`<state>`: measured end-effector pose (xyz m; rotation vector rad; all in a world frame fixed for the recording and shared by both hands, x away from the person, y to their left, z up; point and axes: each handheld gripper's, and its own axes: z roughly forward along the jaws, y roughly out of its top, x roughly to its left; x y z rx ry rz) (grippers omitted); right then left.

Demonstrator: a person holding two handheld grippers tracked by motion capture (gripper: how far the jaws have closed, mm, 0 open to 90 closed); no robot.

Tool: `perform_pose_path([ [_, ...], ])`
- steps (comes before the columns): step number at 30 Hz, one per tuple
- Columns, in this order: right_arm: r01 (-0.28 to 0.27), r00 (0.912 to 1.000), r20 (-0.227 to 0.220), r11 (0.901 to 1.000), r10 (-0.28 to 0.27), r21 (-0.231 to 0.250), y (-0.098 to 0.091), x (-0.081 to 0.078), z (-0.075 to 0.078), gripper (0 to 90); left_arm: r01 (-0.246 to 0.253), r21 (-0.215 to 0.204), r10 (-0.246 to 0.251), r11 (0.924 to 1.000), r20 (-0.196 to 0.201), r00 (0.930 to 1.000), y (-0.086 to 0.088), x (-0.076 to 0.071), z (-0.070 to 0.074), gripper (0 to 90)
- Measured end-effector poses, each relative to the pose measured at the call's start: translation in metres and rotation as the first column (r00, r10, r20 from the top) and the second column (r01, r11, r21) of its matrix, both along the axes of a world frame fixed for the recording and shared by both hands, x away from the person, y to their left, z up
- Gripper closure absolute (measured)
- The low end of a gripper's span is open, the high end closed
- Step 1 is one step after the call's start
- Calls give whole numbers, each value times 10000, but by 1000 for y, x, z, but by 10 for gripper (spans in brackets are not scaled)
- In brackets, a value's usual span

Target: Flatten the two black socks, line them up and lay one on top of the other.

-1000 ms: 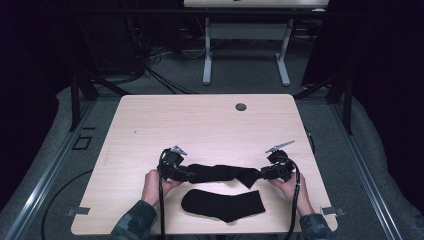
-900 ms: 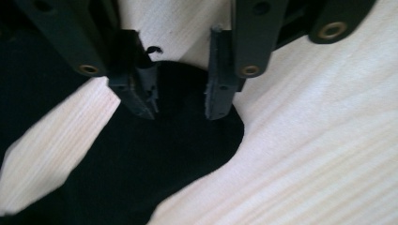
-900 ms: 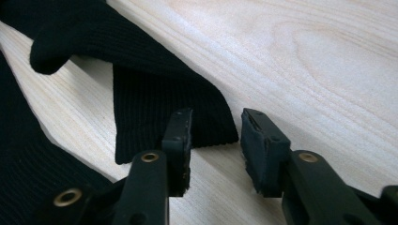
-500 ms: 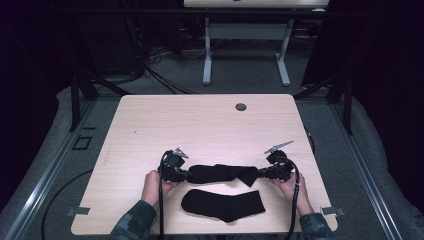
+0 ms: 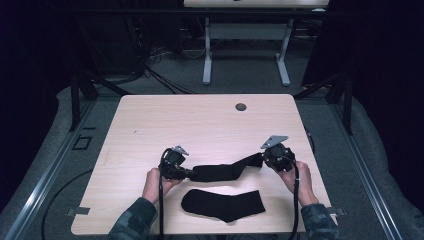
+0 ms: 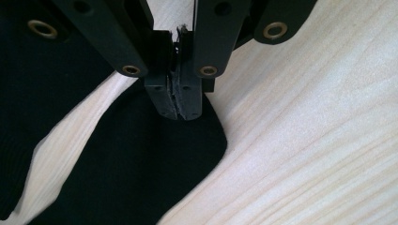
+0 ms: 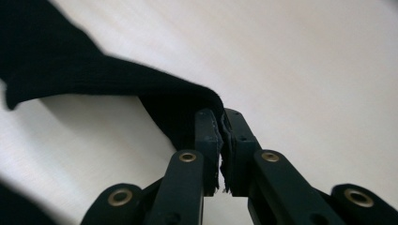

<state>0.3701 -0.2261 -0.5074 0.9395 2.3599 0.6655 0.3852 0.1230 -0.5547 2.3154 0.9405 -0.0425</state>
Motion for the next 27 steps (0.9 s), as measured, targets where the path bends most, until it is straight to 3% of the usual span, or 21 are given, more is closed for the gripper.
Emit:
perform_pose_path([
  [1,0,10000,0,10000,0,0,0,0,0,856,0,0,0,10000,0,10000,0,0,0,878],
  [2,-259,9988,407,9995,265,-152,2,-4,5,850,55,128,-54,9999,-6,10000,0,0,0,878],
  [3,-766,9961,430,9970,772,-138,2,-10,7,835,99,163,-99,9998,-56,9999,0,0,-1,873],
  [7,-1595,9811,-1097,9872,1593,68,-3,-29,-9,727,359,402,-351,9985,-217,9991,1,-1,-4,831],
  [8,-1775,9701,-1601,9830,1827,463,-11,-36,-18,679,356,354,-347,9987,-257,9991,2,-1,-4,758],
  [11,-1582,9673,-1832,9819,1752,1037,-20,-39,-21,652,357,403,-347,9986,-253,9991,3,1,-2,682],
  [12,-1395,9684,-1862,9791,1661,1482,-25,-38,-19,629,262,398,-253,9989,-233,9994,4,1,-1,623],
  [13,-1328,9636,-1999,9668,1775,2183,-31,-36,-14,596,62,303,-58,9995,-152,9999,6,2,1,540],
  [14,-1270,9655,-1952,9658,1726,2260,-33,-36,-12,596,62,303,-58,9995,-152,9999,6,2,1,495],
  [16,-1089,9687,-1928,9656,1564,2361,-34,-34,-9,573,-258,221,257,9994,39,9997,8,2,3,453],
  [17,-383,9751,-2030,9690,896,2441,-35,-29,-8,547,-572,295,564,9979,281,9980,8,3,3,375],
  [18,-383,9751,-2030,9690,896,2441,-35,-29,-8,547,-572,295,564,9979,281,9980,8,3,3,343],
  [19,298,9765,-2151,9784,152,2046,-29,-25,-14,475,-764,322,748,9966,473,9961,8,3,2,304],
  [20,298,9765,-2151,9784,152,2046,-29,-25,-14,475,-764,322,748,9966,473,9961,8,3,2,261],
  [21,1044,9747,-2111,9846,-733,1402,-21,-21,-24,383,-1021,389,993,9940,680,9927,7,3,2,210],
  [22,1362,9711,-2129,9831,-1081,1221,-19,-20,-28,330,-1228,490,1180,9912,916,9888,5,3,1,201],
  [23,1362,9711,-2129,9831,-1081,1221,-19,-20,-28,330,-1228,490,1180,9912,916,9888,5,3,1,185],
  [24,1793,9625,-2257,9772,-1503,1139,-16,-16,-41,266,-1371,926,1255,9862,1216,9846,1,2,-1,178],
  [27,1907,9564,-2437,9761,-1610,1038,-13,-11,-51,213,-1378,1230,1220,9828,1276,9843,-2,3,-4,167],
])
